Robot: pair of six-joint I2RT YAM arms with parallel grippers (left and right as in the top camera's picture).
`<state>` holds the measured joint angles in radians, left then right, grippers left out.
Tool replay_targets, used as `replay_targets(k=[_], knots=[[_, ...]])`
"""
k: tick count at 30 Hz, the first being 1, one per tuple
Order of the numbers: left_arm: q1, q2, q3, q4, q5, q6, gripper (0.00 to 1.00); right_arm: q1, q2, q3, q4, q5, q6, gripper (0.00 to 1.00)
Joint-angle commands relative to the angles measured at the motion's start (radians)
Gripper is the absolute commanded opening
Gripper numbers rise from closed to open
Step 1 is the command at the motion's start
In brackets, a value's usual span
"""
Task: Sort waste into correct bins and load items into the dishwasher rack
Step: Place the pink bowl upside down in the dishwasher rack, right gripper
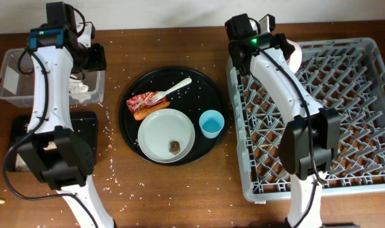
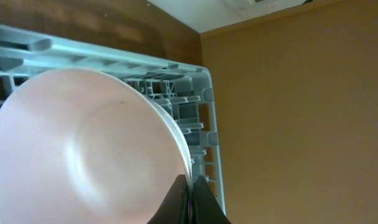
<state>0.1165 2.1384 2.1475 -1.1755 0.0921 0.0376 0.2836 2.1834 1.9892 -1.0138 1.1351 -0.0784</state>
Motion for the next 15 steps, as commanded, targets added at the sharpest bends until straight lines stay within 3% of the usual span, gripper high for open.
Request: replay_targets(k=[1,15], knots=[[0.005,0.007,-0.005,0.007,-0.003,0.015,0.56,-0.003,0.034,-0.011,-0.005,0.05,0.016,0.04],[0.005,0.007,-0.005,0.021,-0.003,0.015,0.57,0.043,0.034,-0.08,-0.004,0.111,0.034,0.04]])
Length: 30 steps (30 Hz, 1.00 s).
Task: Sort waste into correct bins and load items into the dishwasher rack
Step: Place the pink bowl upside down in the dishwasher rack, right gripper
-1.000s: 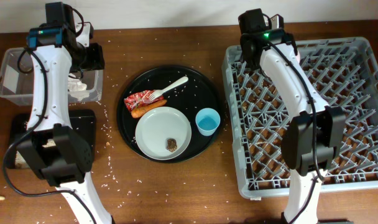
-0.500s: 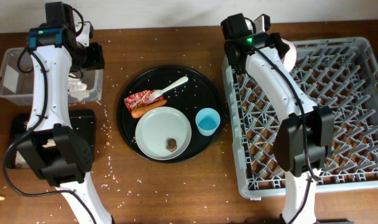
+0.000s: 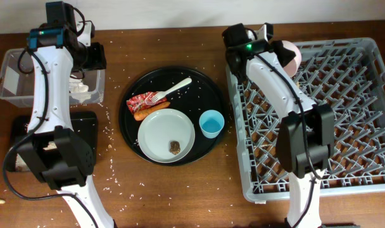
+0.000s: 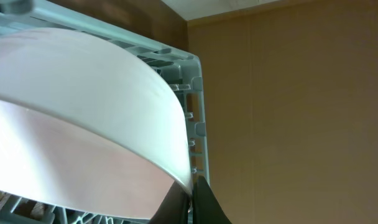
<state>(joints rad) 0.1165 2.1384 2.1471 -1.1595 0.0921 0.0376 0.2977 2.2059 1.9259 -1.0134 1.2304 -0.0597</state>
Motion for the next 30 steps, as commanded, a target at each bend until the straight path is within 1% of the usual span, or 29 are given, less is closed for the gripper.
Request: replay_targets(k=[1,5,6,7,8,9,10,13,14,16,18,19,20,21,24,26,28,29,30], knots=[[0.005,0.007,-0.005,0.005,-0.003,0.015,0.57,0.065,0.012,-0.017,-0.016,0.015,0.015,0.04],[0.005,0.007,-0.005,0.005,-0.003,0.015,0.57,0.174,0.012,-0.017,-0.09,0.009,0.015,0.04],[0.005,0.007,-0.005,0.005,-0.003,0.015,0.57,0.213,0.012,-0.017,-0.105,0.008,0.015,0.19],[0.005,0.007,-0.005,0.005,-0.003,0.015,0.57,0.228,0.012,-0.016,-0.109,0.009,0.015,0.53],[0.005,0.007,-0.005,0.005,-0.003,0.015,0.57,0.245,0.012,-0.016,-0.109,0.009,0.015,0.72],[0.005,0.007,-0.005,0.005,-0.003,0.015,0.57,0.262,0.011,-0.016,-0.11,0.008,0.015,0.76],[0.005,0.007,-0.005,0.005,-0.003,0.015,0.57,0.266,0.011,-0.016,-0.11,0.004,0.015,0.79],[0.004,0.006,-0.005,0.005,-0.003,0.015,0.57,0.256,0.011,-0.016,-0.145,-0.091,0.017,0.79],[0.004,0.007,-0.005,0.005,-0.003,0.015,0.57,0.241,0.011,-0.016,-0.174,-0.139,0.071,0.78],[0.004,0.006,-0.005,0.005,-0.003,0.015,0.57,0.215,0.011,-0.004,-0.226,-0.206,0.141,0.72],[0.005,0.007,-0.005,0.005,-0.003,0.015,0.57,0.163,0.005,0.041,-0.35,-0.391,0.232,0.57],[0.004,0.006,-0.005,0.005,-0.003,0.015,0.57,0.145,-0.003,0.051,-0.384,-0.457,0.251,0.53],[0.004,0.007,-0.005,0.006,-0.003,0.015,0.57,0.126,-0.018,0.056,-0.412,-0.519,0.267,0.5],[0.004,0.007,-0.005,0.008,-0.003,0.015,0.57,0.098,-0.06,0.057,-0.439,-0.585,0.296,0.49],[0.004,0.007,-0.005,0.013,-0.003,0.015,0.57,0.072,-0.181,0.094,-0.439,-0.723,0.304,0.5],[0.004,0.007,-0.005,0.016,-0.003,0.015,0.57,0.07,-0.255,0.151,-0.417,-0.828,0.301,0.63],[0.004,0.007,-0.005,0.015,-0.003,0.015,0.57,0.071,-0.293,0.18,-0.378,-0.956,0.272,0.67],[0.004,0.006,-0.005,0.014,-0.002,0.015,0.66,0.072,-0.296,0.183,-0.353,-1.105,0.209,0.69],[0.004,0.007,-0.005,0.015,-0.001,0.015,0.67,0.076,-0.294,0.182,-0.338,-1.202,0.179,0.7]])
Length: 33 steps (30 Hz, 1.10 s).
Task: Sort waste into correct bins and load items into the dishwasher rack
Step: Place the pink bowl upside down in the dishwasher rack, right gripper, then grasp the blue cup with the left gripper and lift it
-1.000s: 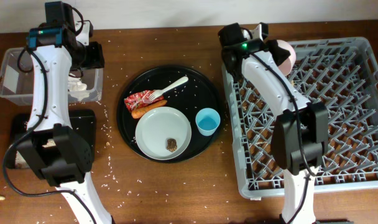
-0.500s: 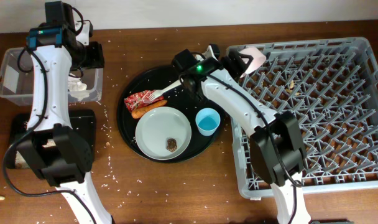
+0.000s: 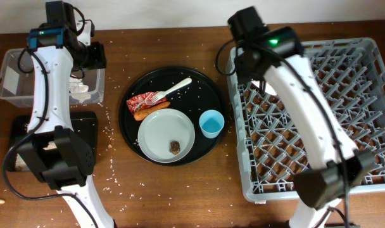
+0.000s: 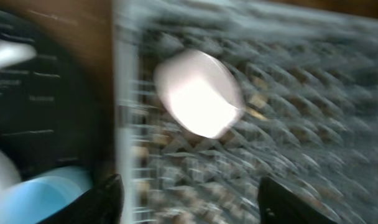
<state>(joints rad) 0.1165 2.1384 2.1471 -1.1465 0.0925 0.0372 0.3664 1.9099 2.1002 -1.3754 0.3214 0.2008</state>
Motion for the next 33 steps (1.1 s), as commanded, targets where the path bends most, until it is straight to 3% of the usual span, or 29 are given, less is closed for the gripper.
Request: replay_targets(k=[1,8,9,11,18,25,31,33], knots=[[0.004,0.006,-0.005,0.002,0.0,0.015,0.68,0.017,0.01,0.005,0.042,-0.389,-0.1,0.7],[-0.006,0.007,-0.005,-0.015,0.087,0.016,0.69,0.111,0.101,-0.032,0.037,-0.418,-0.089,0.62],[-0.018,0.007,-0.005,-0.032,0.116,0.053,0.69,0.103,0.101,-0.032,0.019,-0.411,-0.089,0.61],[-0.061,0.008,-0.006,-0.091,0.265,0.245,0.65,0.061,0.097,-0.031,0.016,-0.404,-0.088,0.61],[-0.413,0.089,-0.006,-0.148,0.282,0.442,0.64,-0.205,0.063,0.017,-0.017,-0.419,-0.062,0.59],[-0.583,0.158,-0.006,-0.206,0.254,0.454,0.64,-0.229,0.061,0.017,-0.027,-0.415,-0.093,0.59],[-0.635,0.197,-0.006,-0.221,0.29,0.451,0.64,-0.229,0.061,0.017,-0.028,-0.415,-0.1,0.59],[-0.642,0.22,-0.006,-0.223,0.288,0.45,0.55,-0.229,0.061,0.017,-0.032,-0.415,-0.101,0.59]])
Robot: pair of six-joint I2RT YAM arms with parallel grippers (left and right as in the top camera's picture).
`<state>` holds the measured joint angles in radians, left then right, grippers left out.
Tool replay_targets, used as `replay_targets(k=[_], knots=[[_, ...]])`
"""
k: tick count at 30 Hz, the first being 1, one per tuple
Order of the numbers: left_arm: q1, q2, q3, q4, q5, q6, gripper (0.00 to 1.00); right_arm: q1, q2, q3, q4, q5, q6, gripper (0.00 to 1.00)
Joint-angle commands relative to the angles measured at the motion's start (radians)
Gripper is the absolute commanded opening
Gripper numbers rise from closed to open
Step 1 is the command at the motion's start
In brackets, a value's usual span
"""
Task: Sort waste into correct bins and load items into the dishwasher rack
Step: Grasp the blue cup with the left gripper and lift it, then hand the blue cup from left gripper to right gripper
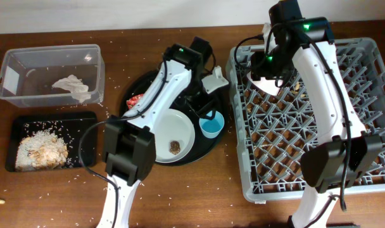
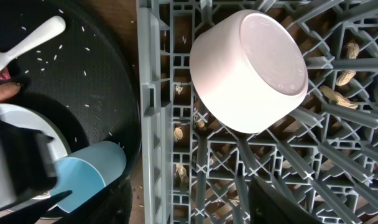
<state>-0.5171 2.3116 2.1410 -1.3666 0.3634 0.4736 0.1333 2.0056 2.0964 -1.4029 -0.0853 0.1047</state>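
A pink bowl [image 2: 251, 71] lies upside down in the far left corner of the grey dishwasher rack [image 1: 370, 114]. My right gripper [image 2: 189, 211] hangs open above it, empty; it also shows from overhead [image 1: 267, 68]. My left gripper [image 1: 207, 104] has reached over the black round tray [image 1: 132, 126] to the blue cup [image 1: 211, 125]. It stands open, with one fingertip at the cup's rim [image 2: 89, 174]. On the tray lie a white plate [image 1: 161, 130] with a food scrap, a red wrapper [image 1: 135, 101] and a white fork [image 2: 27, 40].
A clear bin [image 1: 15, 63] holding a crumpled tissue stands at the far left. Below it a black tray [image 1: 78, 120] holds rice. Peanuts lie under the rack's grid. Rice grains are scattered over the table.
My left arm has left the clear bin and now reaches across the round tray to the blue cup. My right gripper stays open over the bowl in the rack, its view now sharp.
My right gripper held the pink bowl by its rim over the rack's far left corner, then tipped it over. By 1.1 s ago it had let go, leaving the bowl upside down in the rack. My left arm stayed at the clear bin, and is now at the cup.
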Motion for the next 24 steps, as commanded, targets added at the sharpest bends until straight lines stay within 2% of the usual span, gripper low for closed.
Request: replay_targets(k=[1,4,5,9,12,14,16,17,19,21,22,24], knots=[[-0.008,0.047,0.0,0.0,0.013,0.014,0.47,0.004,-0.034,0.021,-0.007,-0.008,-0.005,0.59],[-0.003,0.047,0.0,0.004,-0.025,0.014,0.16,0.004,-0.034,0.021,-0.008,-0.008,-0.004,0.59],[-0.004,0.047,0.0,0.011,-0.049,0.014,0.01,0.004,-0.034,0.021,-0.008,-0.008,-0.004,0.59],[0.007,0.042,0.021,-0.003,-0.052,-0.002,0.0,0.004,-0.034,0.021,-0.007,-0.008,-0.004,0.59],[0.072,0.042,0.174,-0.1,0.039,-0.016,0.0,0.004,-0.034,0.024,-0.006,-0.037,-0.004,0.59],[0.15,0.042,0.292,-0.15,0.18,-0.016,0.0,0.003,-0.035,0.035,0.005,-0.103,-0.004,0.59],[0.282,0.042,0.38,-0.144,0.424,-0.069,0.0,0.003,-0.037,0.044,0.063,-0.231,-0.005,0.6],[0.332,0.042,0.384,-0.133,0.55,-0.069,0.0,0.003,-0.037,0.044,0.118,-0.333,-0.005,0.6],[0.476,0.045,0.38,-0.096,0.903,-0.068,0.0,0.006,-0.035,0.043,0.284,-0.599,-0.036,0.6],[0.551,0.045,0.38,-0.058,1.07,-0.068,0.0,0.022,-0.03,0.039,0.486,-0.788,-0.049,0.64],[0.584,0.045,0.38,-0.042,1.16,-0.068,0.0,0.03,-0.027,0.039,0.549,-0.823,-0.048,0.67],[0.61,0.045,0.38,-0.038,1.211,-0.069,0.0,0.045,-0.016,0.039,0.66,-0.909,-0.048,0.76]])
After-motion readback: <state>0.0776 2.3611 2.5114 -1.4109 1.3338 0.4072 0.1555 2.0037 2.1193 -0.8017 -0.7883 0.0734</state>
